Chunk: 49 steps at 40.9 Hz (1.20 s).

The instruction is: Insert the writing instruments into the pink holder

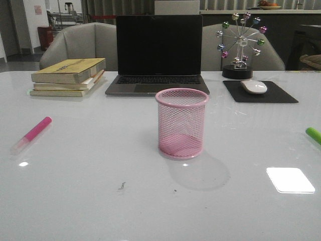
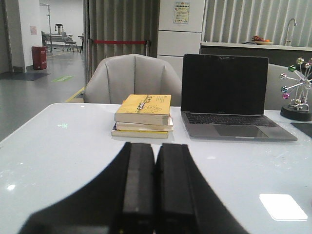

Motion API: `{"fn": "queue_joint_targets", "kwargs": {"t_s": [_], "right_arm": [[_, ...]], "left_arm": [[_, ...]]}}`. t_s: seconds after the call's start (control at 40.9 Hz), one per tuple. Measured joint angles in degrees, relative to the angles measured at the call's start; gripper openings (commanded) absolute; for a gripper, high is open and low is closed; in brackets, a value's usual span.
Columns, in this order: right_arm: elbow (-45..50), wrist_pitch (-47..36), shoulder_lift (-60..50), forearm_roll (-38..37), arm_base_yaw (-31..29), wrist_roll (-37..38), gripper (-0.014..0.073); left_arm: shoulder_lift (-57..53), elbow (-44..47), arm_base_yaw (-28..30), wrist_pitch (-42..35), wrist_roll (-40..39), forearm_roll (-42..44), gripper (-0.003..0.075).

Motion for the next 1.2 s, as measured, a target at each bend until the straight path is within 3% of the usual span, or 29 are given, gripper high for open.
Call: {"fn": "queue_joint_targets", "kwargs": {"t_s": [0.635, 0.88, 1.026, 1.198], "right_arm": [[0.0, 0.0, 0.0, 0.0, 0.0, 0.0, 0.0056], [-3.4, -0.5, 0.0, 0.0, 0.0, 0.0, 0.0056], [-14.6, 5.3, 0.1, 0.0, 0.0, 0.0, 0.0056], [-28.8, 16.3, 7.5, 0.0, 0.0, 0.0, 0.0056]], "left_arm": [[0.0, 0.0, 0.0, 0.0, 0.0, 0.0, 0.0091], [0.0, -1.2, 0.0, -8.2, 0.0, 0.2, 0.0091], [0.0, -9.5, 0.0, -3.5, 0.0, 0.9, 0.0091], [5.9, -25.2, 0.0, 10.2, 0.0, 1.5, 0.0091]]}}
